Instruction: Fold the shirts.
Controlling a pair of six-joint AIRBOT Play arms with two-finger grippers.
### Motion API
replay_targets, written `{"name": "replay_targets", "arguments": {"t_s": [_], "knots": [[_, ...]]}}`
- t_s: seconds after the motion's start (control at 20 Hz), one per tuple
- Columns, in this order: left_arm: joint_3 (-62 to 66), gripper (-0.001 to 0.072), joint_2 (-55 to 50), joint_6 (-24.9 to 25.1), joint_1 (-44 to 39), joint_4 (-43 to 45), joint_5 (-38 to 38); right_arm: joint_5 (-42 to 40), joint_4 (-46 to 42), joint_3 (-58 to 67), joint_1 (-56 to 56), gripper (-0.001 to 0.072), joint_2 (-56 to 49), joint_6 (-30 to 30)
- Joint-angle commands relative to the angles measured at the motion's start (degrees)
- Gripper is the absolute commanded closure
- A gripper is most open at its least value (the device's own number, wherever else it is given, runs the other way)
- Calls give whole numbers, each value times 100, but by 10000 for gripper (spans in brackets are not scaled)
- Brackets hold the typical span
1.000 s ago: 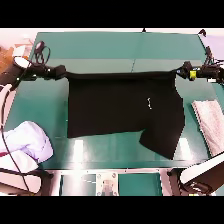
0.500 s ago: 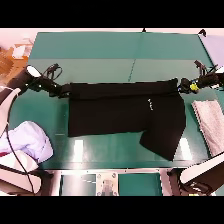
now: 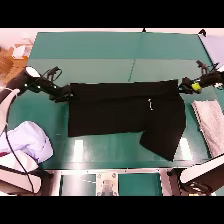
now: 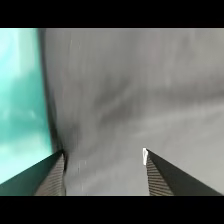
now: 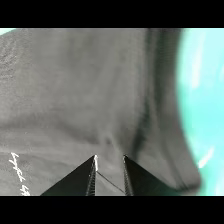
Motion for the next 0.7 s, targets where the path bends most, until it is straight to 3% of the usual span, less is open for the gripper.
{"name": "replay_targets", "arguments": {"t_s": [0.0,0.15,0.4,0.65], "knots": [[-90,136,341,-317,385,-17,-1419,470,-4,-138,-350,491,553,295],[-1250,136,1567,-341,623,31,-1298,503,-31,-1453,-837,499,1670,289],[-4269,134,4124,-809,205,-376,216,-654,-107,-4474,-2055,497,3899,586],[-5963,134,4647,-1300,-1126,-1255,2006,-1132,-107,-5921,-2776,497,4907,769]]}}
